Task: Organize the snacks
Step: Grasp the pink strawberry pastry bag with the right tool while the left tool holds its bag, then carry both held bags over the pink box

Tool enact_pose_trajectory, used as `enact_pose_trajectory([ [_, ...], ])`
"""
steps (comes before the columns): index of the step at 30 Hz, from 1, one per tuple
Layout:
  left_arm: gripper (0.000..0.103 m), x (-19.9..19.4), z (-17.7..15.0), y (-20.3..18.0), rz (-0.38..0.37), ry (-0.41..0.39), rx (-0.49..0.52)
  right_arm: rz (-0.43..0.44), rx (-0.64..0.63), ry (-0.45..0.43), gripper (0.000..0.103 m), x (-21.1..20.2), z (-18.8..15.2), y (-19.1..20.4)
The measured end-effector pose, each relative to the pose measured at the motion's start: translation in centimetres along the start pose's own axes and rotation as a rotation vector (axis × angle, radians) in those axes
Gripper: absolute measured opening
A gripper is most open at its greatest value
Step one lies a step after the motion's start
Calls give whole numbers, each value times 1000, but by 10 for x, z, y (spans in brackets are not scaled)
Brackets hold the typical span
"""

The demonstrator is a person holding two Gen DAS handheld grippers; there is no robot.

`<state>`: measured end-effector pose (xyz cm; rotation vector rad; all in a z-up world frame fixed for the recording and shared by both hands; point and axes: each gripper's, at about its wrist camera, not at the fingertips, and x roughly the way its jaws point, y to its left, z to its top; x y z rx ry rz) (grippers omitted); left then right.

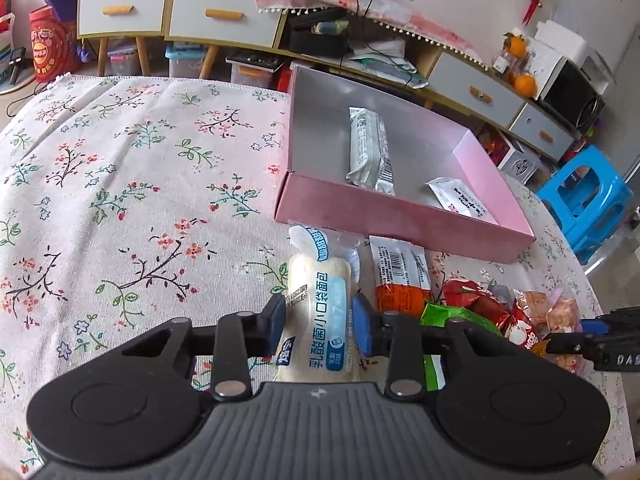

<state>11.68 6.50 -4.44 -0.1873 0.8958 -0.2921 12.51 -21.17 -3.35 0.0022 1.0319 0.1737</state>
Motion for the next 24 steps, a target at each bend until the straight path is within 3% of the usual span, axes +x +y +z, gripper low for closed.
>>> enact_pose_trajectory([
  [12, 20, -11, 8, 4, -20, 12, -67, 149, 241, 24, 33, -6, 5, -27],
  [20, 12, -20, 14, 8, -44, 15, -120, 171, 276, 9, 33, -13, 11, -29],
  [24, 12, -21, 15, 5, -14, 15, -94, 193, 287, -15, 33, -22, 16, -28],
])
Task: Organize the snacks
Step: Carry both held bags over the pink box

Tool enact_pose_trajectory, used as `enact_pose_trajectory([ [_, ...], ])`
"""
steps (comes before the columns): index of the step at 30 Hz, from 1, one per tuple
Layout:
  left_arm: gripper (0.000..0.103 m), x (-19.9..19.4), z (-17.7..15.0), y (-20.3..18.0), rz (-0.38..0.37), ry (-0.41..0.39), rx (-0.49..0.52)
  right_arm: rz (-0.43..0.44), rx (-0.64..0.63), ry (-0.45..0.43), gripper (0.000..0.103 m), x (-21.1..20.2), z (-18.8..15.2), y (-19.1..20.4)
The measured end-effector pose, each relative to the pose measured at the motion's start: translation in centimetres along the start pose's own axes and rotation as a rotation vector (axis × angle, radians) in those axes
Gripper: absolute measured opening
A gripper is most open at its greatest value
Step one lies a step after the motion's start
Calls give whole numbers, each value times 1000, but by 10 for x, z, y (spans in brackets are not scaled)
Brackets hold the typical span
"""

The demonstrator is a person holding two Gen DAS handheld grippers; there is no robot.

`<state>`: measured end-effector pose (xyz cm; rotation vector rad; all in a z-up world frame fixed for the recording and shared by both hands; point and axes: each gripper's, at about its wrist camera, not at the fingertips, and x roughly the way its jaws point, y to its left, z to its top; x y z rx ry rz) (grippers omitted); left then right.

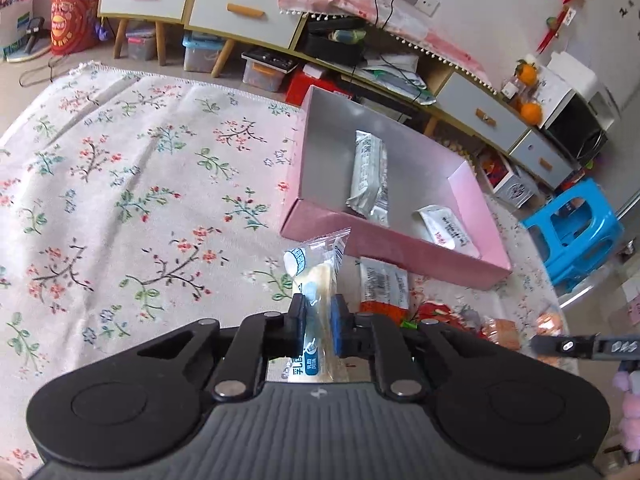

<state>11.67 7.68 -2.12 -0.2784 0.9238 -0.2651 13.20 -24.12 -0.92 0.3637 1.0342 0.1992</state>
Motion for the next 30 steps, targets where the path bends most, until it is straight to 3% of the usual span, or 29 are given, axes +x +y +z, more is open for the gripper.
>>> enact_pose_trajectory([
  [3, 16, 10, -5, -3, 0, 37, 27, 7, -3, -5, 33, -2, 2, 3],
  [6, 30, 22, -10, -12, 26, 68, 65, 0, -1, 3, 33, 2, 1, 4],
  [8, 34, 31, -13, -17, 53, 87, 85, -11, -2, 10, 33, 5, 1, 6],
  [11, 36, 35, -14, -27, 91, 66, 146, -22, -8, 11, 33, 8, 2, 11],
  [13, 37, 37, -15, -31, 109, 60, 172, -20, -13, 6, 33, 8, 3, 15],
  [17, 27, 35, -15, -35, 144, 56, 185, -13, -25, -5, 33, 8, 5, 27],
  [30, 24, 8, 7, -28, 34, 10, 48, 12, -8, -40, 33, 4, 15, 45],
])
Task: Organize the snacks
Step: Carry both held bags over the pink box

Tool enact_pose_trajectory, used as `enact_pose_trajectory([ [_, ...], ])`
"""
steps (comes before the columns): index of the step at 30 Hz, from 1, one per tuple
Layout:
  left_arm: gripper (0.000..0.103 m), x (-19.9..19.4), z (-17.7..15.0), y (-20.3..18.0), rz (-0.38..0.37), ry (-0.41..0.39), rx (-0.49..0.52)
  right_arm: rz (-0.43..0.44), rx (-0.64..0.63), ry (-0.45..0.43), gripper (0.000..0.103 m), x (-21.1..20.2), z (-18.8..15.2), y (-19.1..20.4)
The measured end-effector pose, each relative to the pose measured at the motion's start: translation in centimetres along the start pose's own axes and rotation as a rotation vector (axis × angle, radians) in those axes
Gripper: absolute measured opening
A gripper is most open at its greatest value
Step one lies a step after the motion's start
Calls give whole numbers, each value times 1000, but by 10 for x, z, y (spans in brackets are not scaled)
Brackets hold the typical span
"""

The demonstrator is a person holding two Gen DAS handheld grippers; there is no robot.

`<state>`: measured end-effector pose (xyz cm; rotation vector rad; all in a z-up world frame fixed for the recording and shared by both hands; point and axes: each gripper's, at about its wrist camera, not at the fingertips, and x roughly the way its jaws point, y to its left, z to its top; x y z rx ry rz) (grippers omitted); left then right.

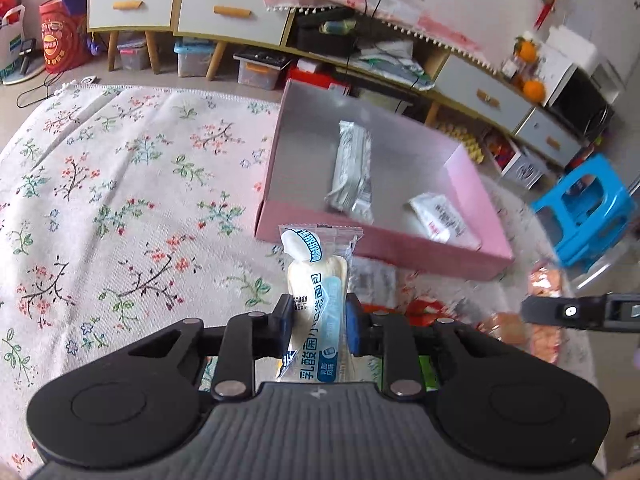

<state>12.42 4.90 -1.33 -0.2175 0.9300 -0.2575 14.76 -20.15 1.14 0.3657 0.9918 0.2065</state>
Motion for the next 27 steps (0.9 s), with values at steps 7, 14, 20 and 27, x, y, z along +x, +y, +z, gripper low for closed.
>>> enact_pose_trajectory([
  [7, 24, -10, 15, -6, -46, -48, -18, -12, 37, -53, 33, -6, 11, -4],
  [14, 24, 6, 29, -19, -83, -71, 10, 9, 110, -115, 33, -7, 34, -14],
  [20, 24, 31, 50, -35, -132, -68, 18, -12, 76, -128, 33, 17, 60, -5],
  [27, 24, 64, 66, -54, -180, -48, 46, -80, 25, -129, 33, 48, 92, 1],
])
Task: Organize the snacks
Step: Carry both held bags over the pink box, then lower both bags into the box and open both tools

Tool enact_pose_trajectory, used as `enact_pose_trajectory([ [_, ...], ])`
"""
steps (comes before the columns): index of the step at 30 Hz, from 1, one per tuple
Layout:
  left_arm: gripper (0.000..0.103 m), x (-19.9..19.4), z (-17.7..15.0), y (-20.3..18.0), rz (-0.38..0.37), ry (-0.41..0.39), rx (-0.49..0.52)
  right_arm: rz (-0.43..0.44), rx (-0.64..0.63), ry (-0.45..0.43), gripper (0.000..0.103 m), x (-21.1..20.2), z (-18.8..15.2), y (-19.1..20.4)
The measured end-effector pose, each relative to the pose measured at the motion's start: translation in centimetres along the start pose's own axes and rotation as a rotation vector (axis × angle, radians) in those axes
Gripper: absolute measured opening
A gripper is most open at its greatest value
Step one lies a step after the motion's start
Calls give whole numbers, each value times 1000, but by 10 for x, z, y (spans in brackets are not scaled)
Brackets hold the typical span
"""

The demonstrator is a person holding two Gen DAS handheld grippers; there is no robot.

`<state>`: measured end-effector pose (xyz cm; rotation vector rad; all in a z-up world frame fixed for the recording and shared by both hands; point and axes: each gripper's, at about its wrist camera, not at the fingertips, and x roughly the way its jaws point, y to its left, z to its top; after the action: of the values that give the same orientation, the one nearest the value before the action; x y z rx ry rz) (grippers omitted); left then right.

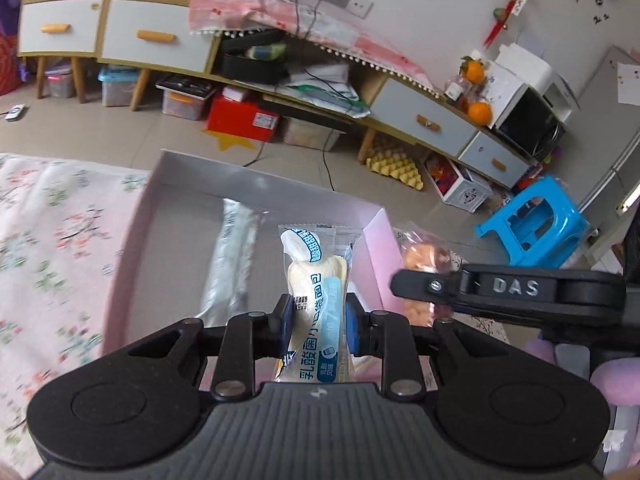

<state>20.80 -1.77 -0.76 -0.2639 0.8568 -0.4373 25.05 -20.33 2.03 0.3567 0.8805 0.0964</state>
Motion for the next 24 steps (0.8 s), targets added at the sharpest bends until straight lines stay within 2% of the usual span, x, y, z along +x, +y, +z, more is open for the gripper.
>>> enact_pose_trajectory([
  [7, 24, 34, 6, 2, 23, 25, 15, -54, -31, -3, 33, 32, 19, -2],
  [15, 25, 43, 9, 5, 64, 9, 42, -70, -30, -4, 35, 55, 33, -9],
  [17, 25, 44, 11, 8, 61, -2, 35, -62, -26, -18, 37, 53, 35, -10],
  [18, 28, 43, 11, 9, 61, -7, 35, -55, -22, -20, 42, 52, 36, -11],
  [19, 30, 42, 10, 10, 67, -16, 34, -44, -18, -22, 51, 50, 37, -12],
  [20, 33, 40, 9, 10, 65, -21, 38, -39, -17, -26, 54, 48, 37, -12],
  [24, 43, 37, 12, 7, 75, -16, 49, -52, -49, -36, 55, 40, 38, -11],
])
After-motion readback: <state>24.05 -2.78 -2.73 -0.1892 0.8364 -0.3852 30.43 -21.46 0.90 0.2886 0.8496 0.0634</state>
